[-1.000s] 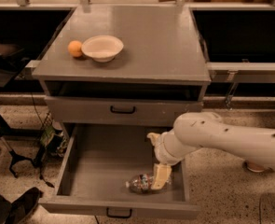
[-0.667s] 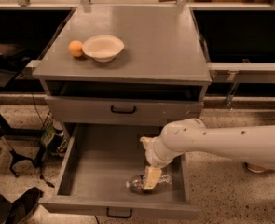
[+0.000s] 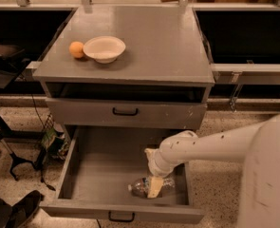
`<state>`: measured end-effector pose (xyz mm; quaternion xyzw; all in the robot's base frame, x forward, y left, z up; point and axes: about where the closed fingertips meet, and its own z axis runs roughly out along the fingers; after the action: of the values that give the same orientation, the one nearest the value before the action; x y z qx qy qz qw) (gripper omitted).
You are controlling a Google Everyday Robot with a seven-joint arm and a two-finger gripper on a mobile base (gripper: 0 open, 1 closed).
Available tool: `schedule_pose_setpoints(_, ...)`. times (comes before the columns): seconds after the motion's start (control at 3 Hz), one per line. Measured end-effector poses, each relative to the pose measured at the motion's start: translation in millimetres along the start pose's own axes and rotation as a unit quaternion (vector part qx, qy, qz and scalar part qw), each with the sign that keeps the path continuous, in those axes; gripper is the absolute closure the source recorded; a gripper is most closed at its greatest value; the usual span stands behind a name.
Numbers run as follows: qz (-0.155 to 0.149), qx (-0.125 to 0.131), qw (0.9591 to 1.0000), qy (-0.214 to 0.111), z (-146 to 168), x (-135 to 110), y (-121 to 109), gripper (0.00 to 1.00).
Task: Pick water bottle from middle drawer and place on counter
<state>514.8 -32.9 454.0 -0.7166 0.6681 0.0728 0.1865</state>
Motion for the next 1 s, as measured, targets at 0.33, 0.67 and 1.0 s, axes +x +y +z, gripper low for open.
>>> schedule_pose_setpoints(0.33,0.017,-0.004,0.9997,0.016,23.7,21.2,2.0,0.00)
schedule_pose_setpoints(0.67,0.039,-0.003,0.9988,0.030,40.7,40.4,-0.2,0.00)
schedule_pose_setpoints(1.0,0.053,-0.009,0.9977,0.041,56.7,52.9,1.2,0.00)
